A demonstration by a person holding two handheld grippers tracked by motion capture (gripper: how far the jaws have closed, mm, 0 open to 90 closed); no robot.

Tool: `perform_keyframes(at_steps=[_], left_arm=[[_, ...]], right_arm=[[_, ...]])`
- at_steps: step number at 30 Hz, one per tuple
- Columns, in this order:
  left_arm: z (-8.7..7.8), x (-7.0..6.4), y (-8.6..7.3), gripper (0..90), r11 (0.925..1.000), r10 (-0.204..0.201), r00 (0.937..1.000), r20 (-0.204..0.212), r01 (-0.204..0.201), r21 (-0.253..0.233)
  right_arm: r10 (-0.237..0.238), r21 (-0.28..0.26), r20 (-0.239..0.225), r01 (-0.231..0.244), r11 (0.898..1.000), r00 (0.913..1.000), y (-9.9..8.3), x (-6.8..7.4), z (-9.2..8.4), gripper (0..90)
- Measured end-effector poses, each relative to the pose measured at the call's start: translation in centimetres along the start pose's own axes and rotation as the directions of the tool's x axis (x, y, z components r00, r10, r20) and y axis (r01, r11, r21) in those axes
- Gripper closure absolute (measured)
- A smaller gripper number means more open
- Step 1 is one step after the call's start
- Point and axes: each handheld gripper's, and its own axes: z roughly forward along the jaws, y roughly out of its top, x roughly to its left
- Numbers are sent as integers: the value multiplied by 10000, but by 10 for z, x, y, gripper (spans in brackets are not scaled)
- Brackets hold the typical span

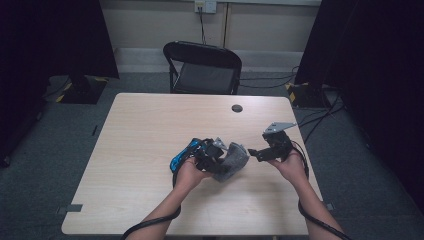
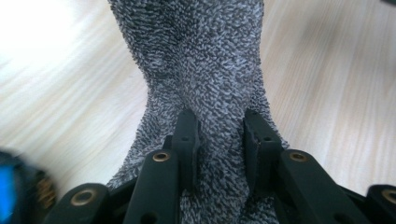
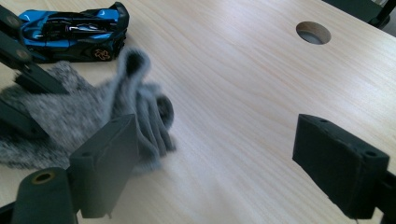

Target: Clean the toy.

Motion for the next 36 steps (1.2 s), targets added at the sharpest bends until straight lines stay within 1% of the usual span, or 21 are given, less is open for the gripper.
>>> perform_keyframes(at_steps=[3,4,6,7,9,10,13,14,16,17,18,19,21,23,25,27,28,30,32,34,36], left_arm=[[15,-1,0,688,9998,25,10000,50,-26,209],[18,-1,0,684,9995,163,9999,38,-164,280],[23,-1,-2,648,9993,251,9997,83,-253,272],[25,-2,-3,608,9993,331,9994,69,-332,148],[24,-2,-5,527,9982,604,9982,54,-604,35],[23,-2,-6,502,9978,662,9978,13,-662,-11],[15,0,-8,416,9978,616,9980,-131,-619,-248],[11,0,-9,406,9979,549,9984,-151,-554,-341],[1,0,-13,402,9974,506,9985,-197,-516,-495],[-4,0,-16,407,9976,495,9987,-124,-501,-475],[-8,-2,-19,422,9975,442,9988,-202,-452,-538],[-12,-3,-23,424,9971,488,9985,-247,-502,-577],[-19,-7,-33,441,9962,249,9995,-169,-262,-831],[-23,-10,-41,448,9960,166,9997,-161,-179,-878],[-25,-14,-49,475,9951,-61,10000,73,68,-982],[-26,-20,-54,496,9937,-264,9988,401,306,-1080],[-26,-23,-55,499,9939,-249,9988,424,293,-1066],[-22,-28,-57,498,9949,-148,9994,327,179,-994],[-17,-29,-58,495,9959,-170,9995,270,193,-888],[-13,-28,-58,495,9956,-233,9997,-13,231,-907],[-9,-25,-58,503,9948,-518,9986,-112,506,-886]], right_arm=[[17,16,-60,-17,10000,10000,-3,0,1,138],[19,29,-70,-18,10000,10000,-3,1,1,138],[12,19,-121,-12,10000,9999,-5,1,2,138],[-2,17,-134,2,10000,9999,-5,2,2,139],[-25,40,-173,25,10000,9998,-6,2,2,140],[-43,86,-159,44,10000,9999,-7,3,3,140],[9,106,-259,-6,9999,9997,-10,4,6,138],[21,125,-272,-17,9999,9996,-10,5,7,139],[9,145,-340,-4,9999,9994,-11,7,9,139],[-16,163,-389,22,9999,9992,-11,8,11,139],[-57,185,-447,66,9998,9990,-10,10,12,139],[-99,201,-497,109,9997,9987,-9,11,13,139],[-155,164,-611,165,9997,9980,-8,15,15,140],[-263,161,-694,275,9995,9972,-6,20,18,139],[-381,238,-793,401,9989,9961,-5,24,20,138],[-512,302,-821,538,9981,9953,-3,29,23,139],[-542,307,-873,571,9979,9947,-2,30,24,139],[-581,296,-1013,614,9977,9932,-1,33,26,139],[-621,327,-1089,660,9973,9921,0,36,28,140],[-673,332,-1164,717,9969,9909,1,38,31,140],[-723,368,-1309,778,9963,9888,2,40,34,140]])
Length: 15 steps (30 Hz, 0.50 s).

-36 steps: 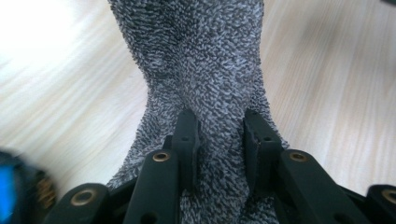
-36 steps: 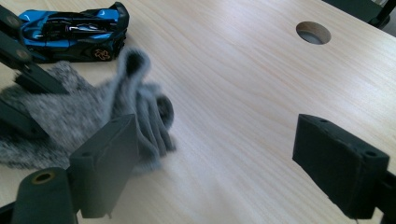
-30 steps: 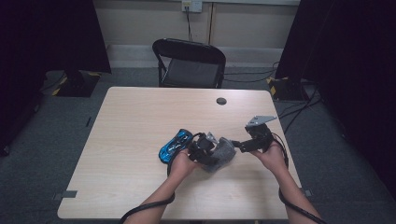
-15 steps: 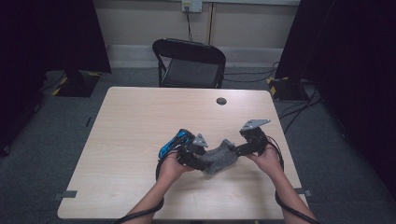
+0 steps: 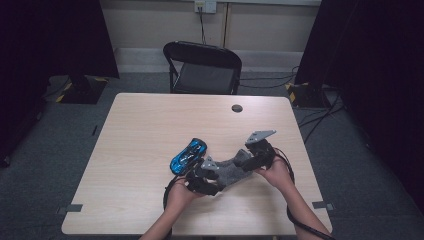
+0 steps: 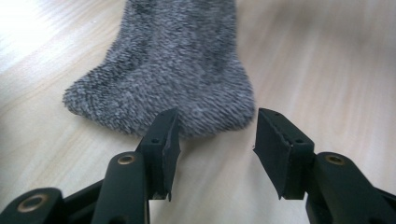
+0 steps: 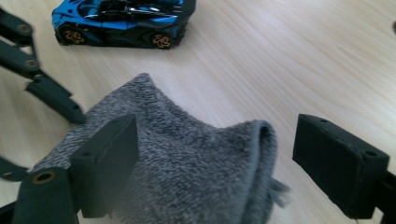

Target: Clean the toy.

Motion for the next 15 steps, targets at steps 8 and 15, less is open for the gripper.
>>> perform_keyframes(at_steps=[8,15], left_arm=[[0,24,8,519,9983,-582,9945,-867,577,-79],[3,40,18,523,9959,-905,9890,-1169,893,-158]], right_arm=[[-383,219,-503,395,9990,9980,2,9,14,140],[-603,668,-423,630,9958,9973,-6,9,32,150]])
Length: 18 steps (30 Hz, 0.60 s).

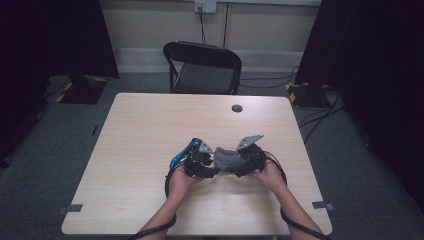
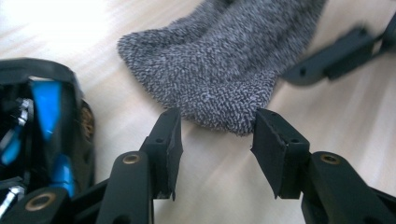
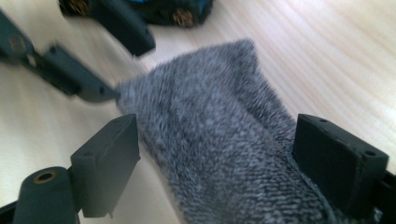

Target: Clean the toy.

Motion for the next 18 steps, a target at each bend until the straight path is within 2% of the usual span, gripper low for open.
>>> perform_keyframes(at_steps=[2,5,8,10,13,18], left_arm=[[1,2,2,522,10000,-88,9999,-48,88,-21],[-2,5,4,521,10000,-77,10000,-4,77,-40],[-13,9,6,512,9998,14,10000,-5,-14,-213],[-22,13,7,500,9995,51,10000,-78,-54,-310],[-35,22,8,476,9995,98,9992,-388,-110,-296],[-50,43,2,388,9995,-115,9959,-902,87,-312]], right_arm=[[-96,96,42,95,9999,9999,-3,-2,4,155],[-46,51,9,46,10000,10000,-5,-6,7,231],[68,-99,-238,-70,9999,9997,-7,-12,4,284],[144,-237,-233,-150,9996,9996,-6,-15,0,302],[247,-125,-25,-247,9996,9997,-5,-19,-1,318],[623,-286,-198,-629,9976,9979,-3,-21,2,305]])
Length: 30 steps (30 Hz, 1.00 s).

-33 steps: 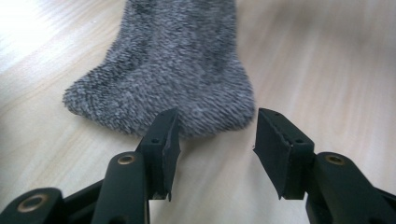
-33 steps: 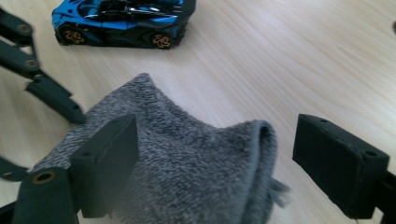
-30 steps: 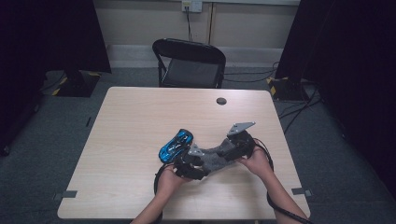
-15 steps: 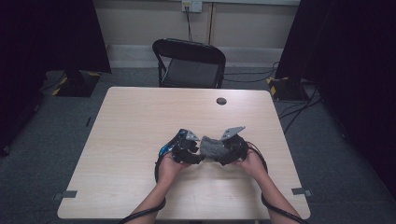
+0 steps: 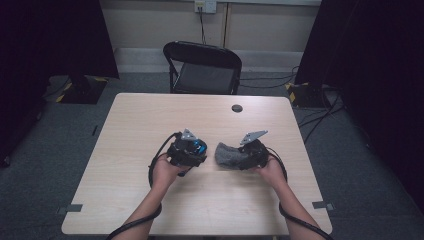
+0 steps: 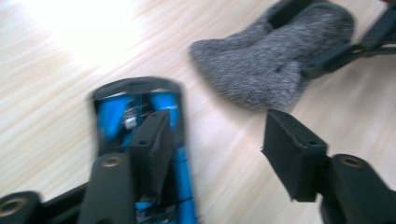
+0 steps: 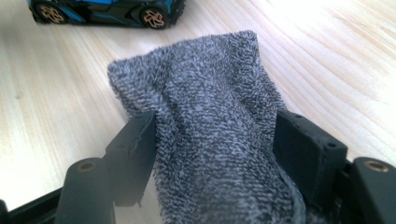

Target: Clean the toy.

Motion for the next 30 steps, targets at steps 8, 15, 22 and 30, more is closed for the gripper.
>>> perform_keyframes(at_steps=[8,15,22,30], left_arm=[[4,27,-12,286,9986,-350,9977,-586,372,365],[18,30,-15,245,9971,-504,9969,-597,537,546],[24,34,-19,224,9954,-673,9960,-592,711,640],[35,27,-18,219,9935,-387,9984,-421,430,1052]], right_arm=[[132,177,260,-136,9998,9996,4,-3,1,298],[301,146,226,-305,9994,9993,-1,-4,6,293],[223,124,209,-226,9997,9995,-6,-4,8,310],[305,209,166,-308,9993,9994,-5,-4,9,313]])
